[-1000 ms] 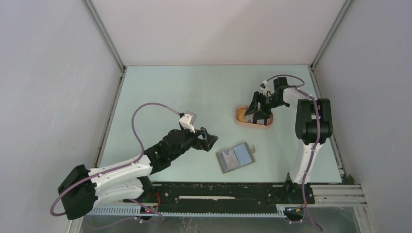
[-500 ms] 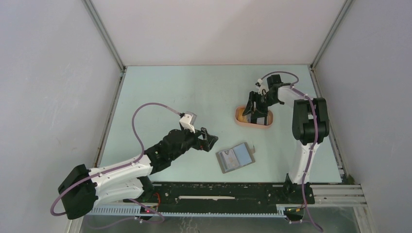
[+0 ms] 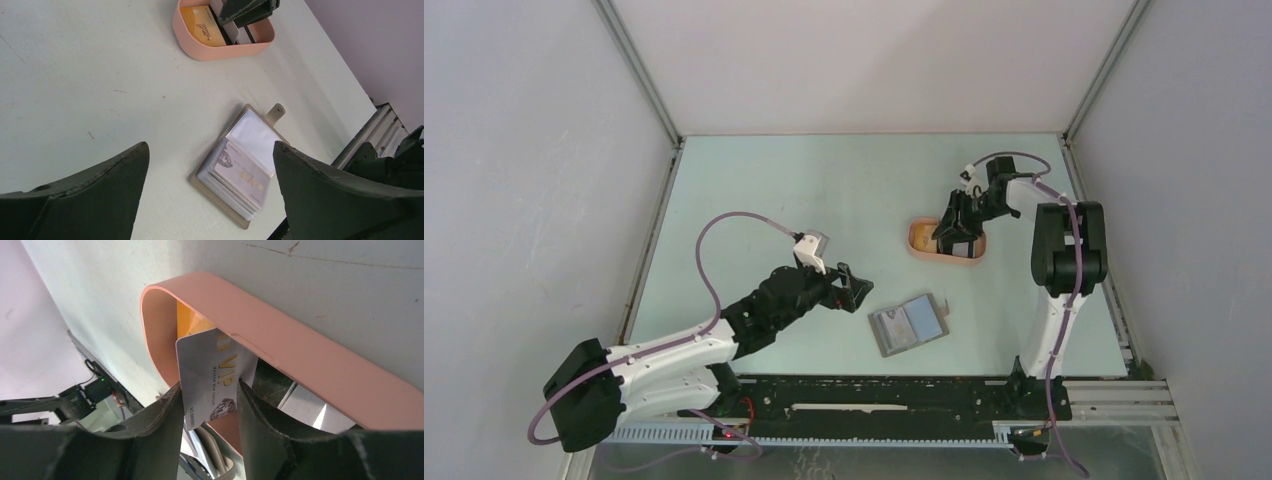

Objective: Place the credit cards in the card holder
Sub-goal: Pick up the credit card from the storage box, then insert the credit card into the card holder.

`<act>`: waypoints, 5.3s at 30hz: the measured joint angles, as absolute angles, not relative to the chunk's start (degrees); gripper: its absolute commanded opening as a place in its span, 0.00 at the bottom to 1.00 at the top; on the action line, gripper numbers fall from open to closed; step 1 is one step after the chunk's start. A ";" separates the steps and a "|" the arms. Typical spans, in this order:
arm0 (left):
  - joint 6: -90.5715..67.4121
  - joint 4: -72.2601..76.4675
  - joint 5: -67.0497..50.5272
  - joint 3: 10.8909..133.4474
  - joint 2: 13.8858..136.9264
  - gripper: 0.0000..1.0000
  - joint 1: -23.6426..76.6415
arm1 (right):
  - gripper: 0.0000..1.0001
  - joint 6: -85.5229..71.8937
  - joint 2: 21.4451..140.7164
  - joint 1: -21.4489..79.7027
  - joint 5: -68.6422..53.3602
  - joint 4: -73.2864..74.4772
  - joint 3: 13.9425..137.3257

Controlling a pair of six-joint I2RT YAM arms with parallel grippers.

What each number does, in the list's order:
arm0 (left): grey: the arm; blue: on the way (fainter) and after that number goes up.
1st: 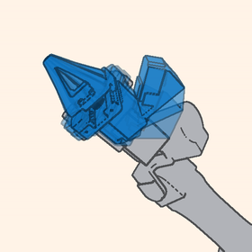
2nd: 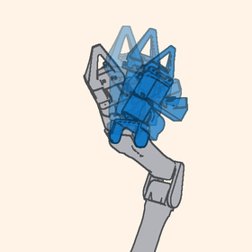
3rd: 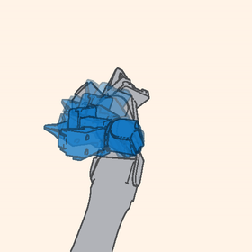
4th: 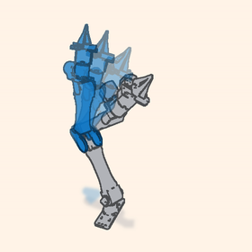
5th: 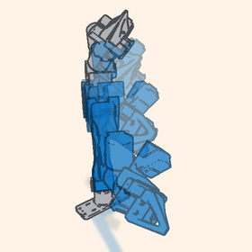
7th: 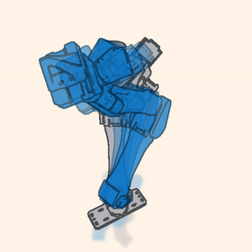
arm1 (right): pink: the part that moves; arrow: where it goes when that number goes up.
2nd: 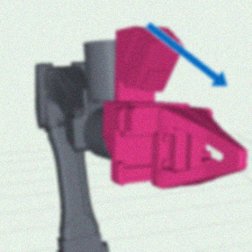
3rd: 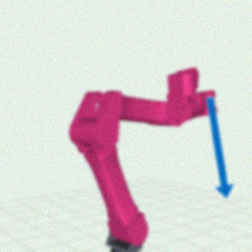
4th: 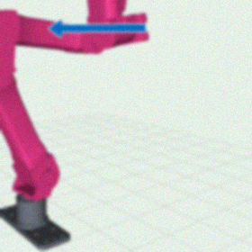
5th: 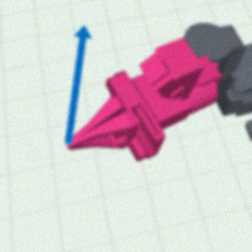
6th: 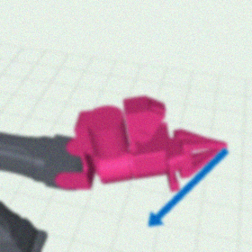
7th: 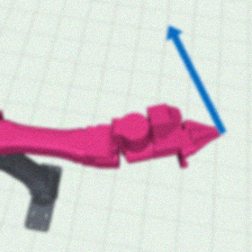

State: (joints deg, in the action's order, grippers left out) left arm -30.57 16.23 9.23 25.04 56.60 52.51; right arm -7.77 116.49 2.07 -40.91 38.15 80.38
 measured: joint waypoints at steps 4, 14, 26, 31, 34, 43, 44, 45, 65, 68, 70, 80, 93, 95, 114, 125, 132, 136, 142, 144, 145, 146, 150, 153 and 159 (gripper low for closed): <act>-30.61 16.23 9.23 25.04 56.58 0.98 52.51 | 0.44 -7.75 116.49 -0.36 -43.79 38.37 79.77; -30.61 16.23 9.23 25.04 56.55 0.98 52.51 | 0.29 -7.55 116.49 -5.04 -45.52 38.30 78.39; -30.68 16.23 9.17 25.04 55.66 0.98 52.51 | 0.00 -5.21 116.03 -4.73 -44.56 38.37 78.26; -31.35 16.82 8.62 24.77 54.39 0.99 52.51 | 0.00 -2.24 112.25 -4.29 -43.57 38.79 77.97; -31.73 17.93 8.16 23.92 53.52 0.99 52.51 | 0.00 0.10 107.74 -4.10 -43.38 39.24 77.93; -34.04 23.68 4.16 23.14 53.04 1.00 52.47 | 0.00 9.08 97.23 -2.28 -47.55 41.67 77.10; -34.22 24.64 3.60 23.14 53.04 1.00 52.47 | 0.00 10.02 96.36 -1.83 -48.56 41.98 76.71; -34.57 25.65 3.05 23.14 53.01 1.00 52.47 | 0.00 10.85 95.37 -1.30 -49.80 42.28 76.18; -37.78 57.28 -4.99 13.21 50.46 0.96 52.42 | 0.00 19.49 75.79 8.40 -72.99 41.93 65.28; -39.11 62.30 -5.23 11.94 52.69 0.95 52.42 | 0.00 17.58 74.26 9.04 -75.18 38.89 62.08; -39.97 64.95 -5.37 11.66 54.83 0.91 52.42 | 0.00 16.21 73.60 9.58 -76.09 36.93 60.71; -43.81 76.01 -5.74 11.64 67.88 0.82 52.75 | 0.00 4.95 73.89 12.82 -79.70 26.55 58.70; -46.59 79.35 -4.78 17.12 78.81 0.62 53.89 | 0.00 -10.94 75.29 14.33 -78.39 13.87 55.29; -47.22 79.96 -4.95 18.52 80.03 0.52 53.89 | 0.00 -11.42 75.72 14.81 -78.30 13.58 55.29; -52.77 83.88 -8.23 22.04 85.91 0.00 53.41 | 0.50 -1.85 76.31 15.40 -75.64 22.48 57.91; -56.53 77.08 -12.43 14.41 81.47 0.00 51.94 | 0.51 26.04 69.87 13.50 -64.36 42.19 62.54; -58.06 64.20 -12.27 13.67 74.98 0.00 52.01 | 0.49 45.43 69.84 18.20 -57.89 51.09 57.30; -63.00 61.21 -13.54 13.67 77.14 0.00 52.27 | 0.52 55.16 68.49 21.06 -53.65 53.15 50.39; -69.71 59.66 -15.94 13.82 83.46 0.00 53.60 | 0.56 66.26 63.09 23.44 -47.11 51.81 43.57; -71.22 59.64 -16.80 14.06 86.08 0.00 53.93 | 0.55 69.25 62.43 24.95 -44.75 50.13 41.76; -72.07 59.68 -17.15 14.28 87.33 0.00 54.04 | 0.55 70.08 62.70 25.67 -43.72 49.45 41.17; -72.66 59.77 -17.34 14.52 88.60 0.00 54.11 | 0.54 70.72 63.20 26.44 -42.61 48.84 40.73; -75.35 61.78 -18.31 15.40 93.62 0.00 54.39 | 0.52 71.85 65.63 28.36 -38.52 45.89 40.38; -77.69 64.47 -18.83 15.75 97.21 0.00 54.63 | 0.50 72.18 67.05 28.77 -36.40 44.34 40.38; -81.03 66.87 -19.75 15.88 100.33 0.00 54.63 | 0.47 72.12 70.26 30.61 -32.82 42.26 40.34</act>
